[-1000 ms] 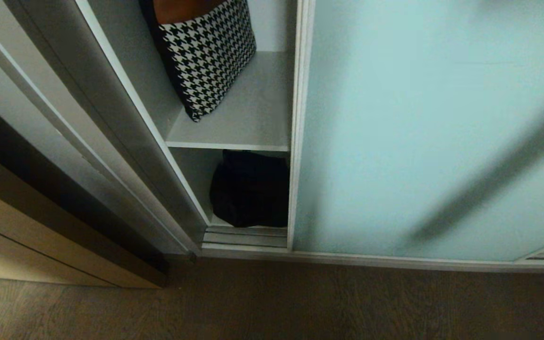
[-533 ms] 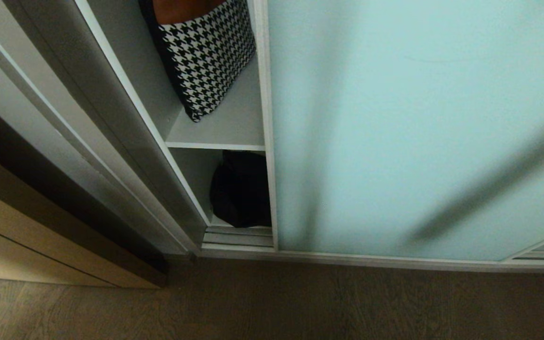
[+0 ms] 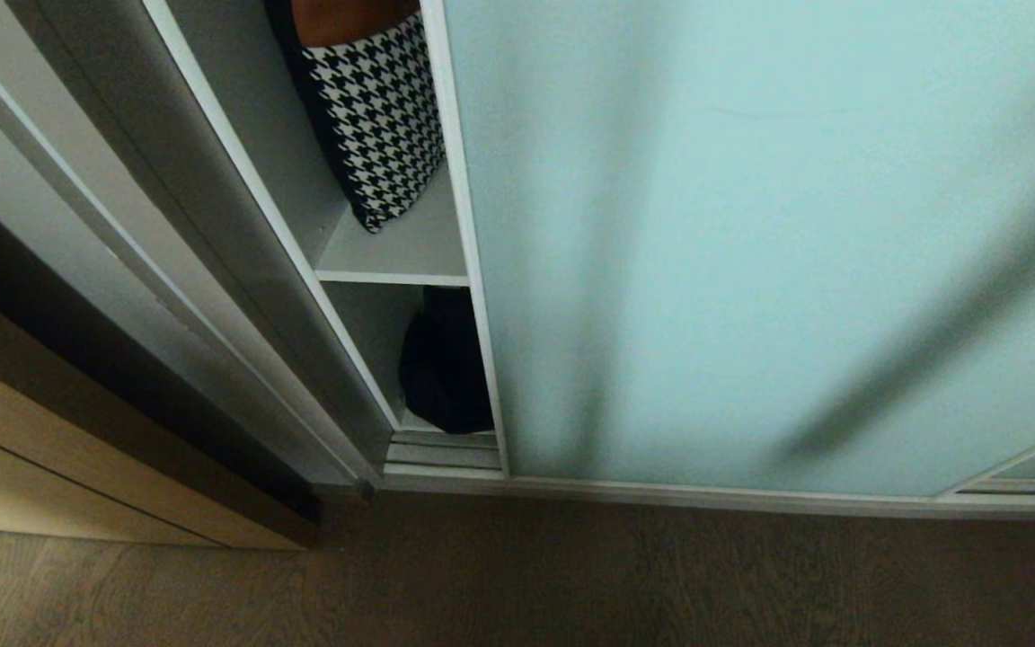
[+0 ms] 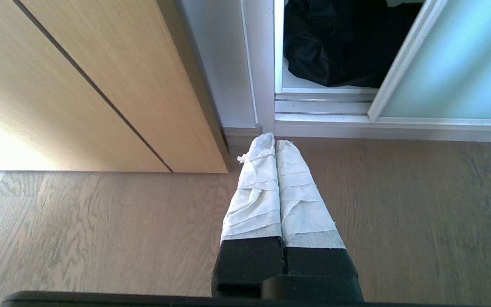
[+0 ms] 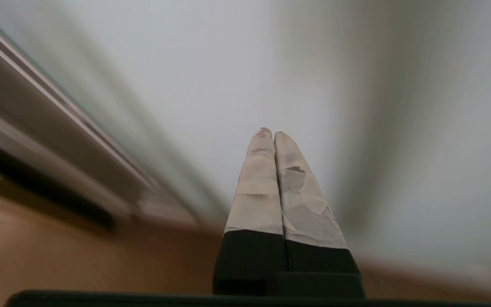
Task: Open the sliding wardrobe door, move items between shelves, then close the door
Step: Close the door
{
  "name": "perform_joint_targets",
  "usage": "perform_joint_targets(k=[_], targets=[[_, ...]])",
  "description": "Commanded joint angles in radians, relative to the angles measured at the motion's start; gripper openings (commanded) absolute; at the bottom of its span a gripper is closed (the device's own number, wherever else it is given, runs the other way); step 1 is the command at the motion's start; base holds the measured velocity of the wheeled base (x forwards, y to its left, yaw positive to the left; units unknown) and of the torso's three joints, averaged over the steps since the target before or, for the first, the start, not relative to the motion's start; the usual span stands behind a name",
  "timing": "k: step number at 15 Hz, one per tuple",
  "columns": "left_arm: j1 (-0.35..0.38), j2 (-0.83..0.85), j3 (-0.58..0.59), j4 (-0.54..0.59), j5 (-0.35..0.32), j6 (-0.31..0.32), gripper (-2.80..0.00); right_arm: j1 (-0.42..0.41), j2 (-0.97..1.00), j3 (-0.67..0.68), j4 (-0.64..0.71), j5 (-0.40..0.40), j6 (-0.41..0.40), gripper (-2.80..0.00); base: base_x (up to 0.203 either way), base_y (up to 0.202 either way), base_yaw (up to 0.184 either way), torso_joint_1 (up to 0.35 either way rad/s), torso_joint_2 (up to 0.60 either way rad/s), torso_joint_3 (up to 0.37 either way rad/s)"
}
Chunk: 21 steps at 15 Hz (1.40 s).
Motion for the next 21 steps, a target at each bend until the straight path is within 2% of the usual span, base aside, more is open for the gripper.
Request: perform_joint_targets(k=[1, 3, 5, 7, 10, 11, 13, 14, 15, 17, 18, 19, 21], targets=[[0.0, 0.001, 0.0, 0.0, 0.0, 0.001, -2.8, -0.029, -0.252, 0.277, -0.002, -0.01, -0.037, -2.8, 0.0, 0.0, 0.0, 0.0, 0.0, 0.0], [0.0, 0.001, 0.0, 0.0, 0.0, 0.0, -2.8, -0.027, -0.429, 0.466, 0.001, -0.024, -0.085, -2.8, 0.0, 0.0, 0.0, 0.0, 0.0, 0.0], [0.0, 0.001, 0.0, 0.0, 0.0, -0.001, -2.8, -0.016, -0.498, 0.635, -0.022, -0.074, -0.11, -2.8, 0.0, 0.0, 0.0, 0.0, 0.0, 0.0], [0.0, 0.001, 0.0, 0.0, 0.0, -0.001, -2.8, 0.06, -0.564, 0.753, -0.013, -0.143, -0.125, -2.8, 0.0, 0.0, 0.0, 0.0, 0.0, 0.0], [0.0, 0.001, 0.0, -0.002, 0.0, -0.001, -2.8, 0.058, -0.738, 0.91, 0.001, -0.16, -0.134, -2.8, 0.0, 0.0, 0.0, 0.0, 0.0, 0.0], [0.0, 0.001, 0.0, -0.002, 0.0, -0.001, -2.8, 0.057, -0.761, 0.99, -0.036, -0.164, -0.137, -2.8, 0.0, 0.0, 0.0, 0.0, 0.0, 0.0], [0.0, 0.001, 0.0, -0.002, 0.0, -0.001, -2.8, 0.056, -0.764, 1.178, -0.254, -0.17, -0.137, -2.8, 0.0, 0.0, 0.0, 0.0, 0.0, 0.0], [0.0, 0.001, 0.0, -0.002, 0.0, -0.001, -2.8, 0.055, -0.764, 1.24, -0.304, -0.171, -0.138, -2.8, 0.0, 0.0, 0.0, 0.0, 0.0, 0.0], [0.0, 0.001, 0.0, -0.002, 0.0, -0.001, -2.8, 0.055, -0.764, 1.264, -0.315, -0.171, -0.139, -2.8, 0.0, 0.0, 0.0, 0.0, 0.0, 0.0], [0.0, 0.001, 0.0, -0.002, 0.0, -0.001, -2.8, 0.054, -0.765, 1.22, -0.323, -0.173, -0.134, -2.8, 0.0, 0.0, 0.0, 0.0, 0.0, 0.0], [0.0, 0.001, 0.0, -0.002, 0.0, -0.001, -2.8, 0.054, -0.765, 1.225, -0.329, -0.21, -0.114, -2.8, 0.0, 0.0, 0.0, 0.0, 0.0, 0.0], [0.0, 0.001, 0.0, -0.002, 0.0, -0.001, -2.8, 0.054, -0.765, 1.236, -0.348, -0.238, -0.075, -2.8, 0.0, 0.0, 0.0, 0.0, 0.0, 0.0], [0.0, 0.001, 0.0, -0.002, 0.0, -0.001, -2.8, 0.054, -0.765, 1.245, -0.373, -0.225, 0.016, -2.8, 0.0, 0.0, 0.0, 0.0, 0.0, 0.0]])
